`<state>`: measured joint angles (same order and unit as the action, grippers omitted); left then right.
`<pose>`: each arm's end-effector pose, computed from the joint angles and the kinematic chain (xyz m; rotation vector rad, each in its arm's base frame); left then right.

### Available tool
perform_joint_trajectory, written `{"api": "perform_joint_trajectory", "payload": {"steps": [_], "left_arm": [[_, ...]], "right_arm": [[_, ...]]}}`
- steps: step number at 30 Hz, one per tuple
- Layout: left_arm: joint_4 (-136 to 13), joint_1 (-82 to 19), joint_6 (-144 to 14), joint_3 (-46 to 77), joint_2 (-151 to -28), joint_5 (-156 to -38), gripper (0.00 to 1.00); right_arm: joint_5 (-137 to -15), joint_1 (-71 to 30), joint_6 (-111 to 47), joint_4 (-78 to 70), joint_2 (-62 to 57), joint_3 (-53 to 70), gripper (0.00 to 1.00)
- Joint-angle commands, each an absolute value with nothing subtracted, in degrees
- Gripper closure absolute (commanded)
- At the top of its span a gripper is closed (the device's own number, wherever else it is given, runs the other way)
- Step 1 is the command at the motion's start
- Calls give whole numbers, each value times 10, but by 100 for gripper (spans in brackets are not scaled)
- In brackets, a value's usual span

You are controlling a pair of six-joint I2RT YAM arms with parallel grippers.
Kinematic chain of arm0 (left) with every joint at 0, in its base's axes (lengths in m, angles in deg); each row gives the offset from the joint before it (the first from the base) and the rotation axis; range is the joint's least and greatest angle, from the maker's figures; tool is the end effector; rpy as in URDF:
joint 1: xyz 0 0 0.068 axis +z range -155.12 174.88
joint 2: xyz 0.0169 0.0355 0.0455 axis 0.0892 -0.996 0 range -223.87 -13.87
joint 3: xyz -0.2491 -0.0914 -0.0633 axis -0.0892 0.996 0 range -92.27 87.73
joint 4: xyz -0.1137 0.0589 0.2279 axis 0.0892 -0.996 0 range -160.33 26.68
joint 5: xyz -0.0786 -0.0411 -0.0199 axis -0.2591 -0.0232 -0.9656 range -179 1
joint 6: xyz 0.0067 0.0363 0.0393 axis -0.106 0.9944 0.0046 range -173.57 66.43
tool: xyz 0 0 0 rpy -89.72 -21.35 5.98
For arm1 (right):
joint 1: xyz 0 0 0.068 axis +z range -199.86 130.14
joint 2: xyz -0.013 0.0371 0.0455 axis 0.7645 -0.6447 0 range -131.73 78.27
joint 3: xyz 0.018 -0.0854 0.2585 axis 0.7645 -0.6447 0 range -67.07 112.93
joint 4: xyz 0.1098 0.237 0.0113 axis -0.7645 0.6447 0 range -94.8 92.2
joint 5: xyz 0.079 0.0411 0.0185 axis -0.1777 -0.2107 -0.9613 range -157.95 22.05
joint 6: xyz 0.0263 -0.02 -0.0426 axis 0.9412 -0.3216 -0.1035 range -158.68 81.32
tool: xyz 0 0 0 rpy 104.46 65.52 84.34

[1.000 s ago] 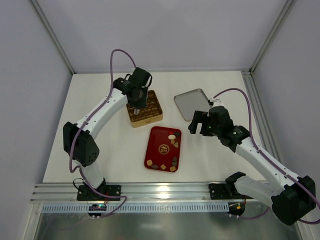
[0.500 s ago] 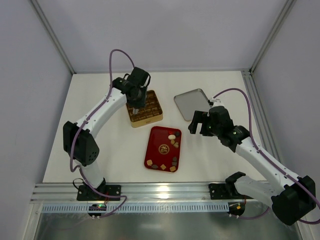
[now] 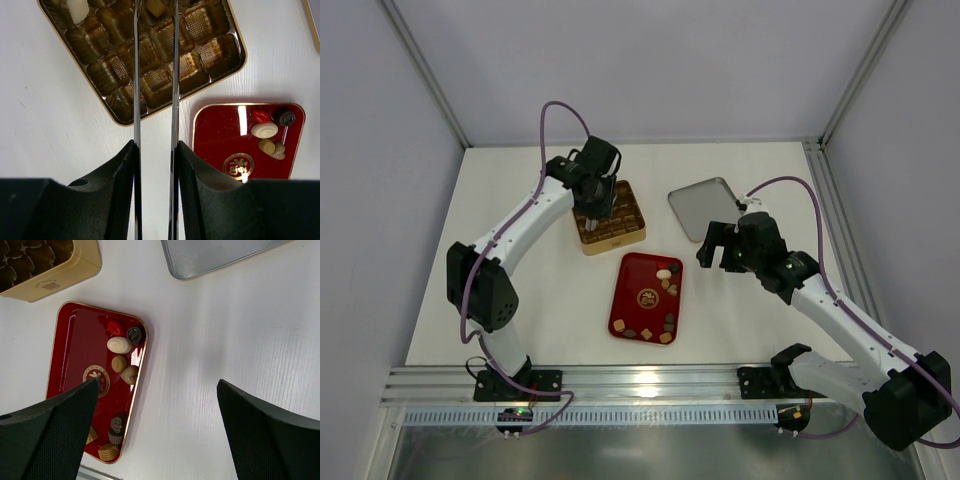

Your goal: Pack the chocolate

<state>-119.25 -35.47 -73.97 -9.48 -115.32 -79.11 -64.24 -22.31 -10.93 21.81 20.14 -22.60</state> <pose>0.3269 -0.1845 0.3194 0.1658 2.5933 -0.0934 0.1929 0.0980 0.2673 0.0386 2.3091 0.4304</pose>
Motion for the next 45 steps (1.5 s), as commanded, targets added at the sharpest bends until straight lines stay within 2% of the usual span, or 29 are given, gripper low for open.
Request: {"api": "perform_joint_trajectory", "payload": {"steps": [1,12,21,33,45], "left_arm": [[-1175,-352,-727,-101,-1141,-794,63],[-1198,-363,-733,-113,-1085,-818,63],[-1214,-458,-773,-40,-1002,-785,63],[-1236,-604,-843,40,-952,-773,61],[-1207,-652,-877,85,-952,-788,59]], "right_arm": [[-641,-222,-109,209,213,-211,0],[-638,-222,-109,208,211,-207,0],[-636,-222,-109,208,209,-202,0],[-636,-222,-107,210,209,-201,0],[-633,-222,-107,212,211,-206,0]]}}
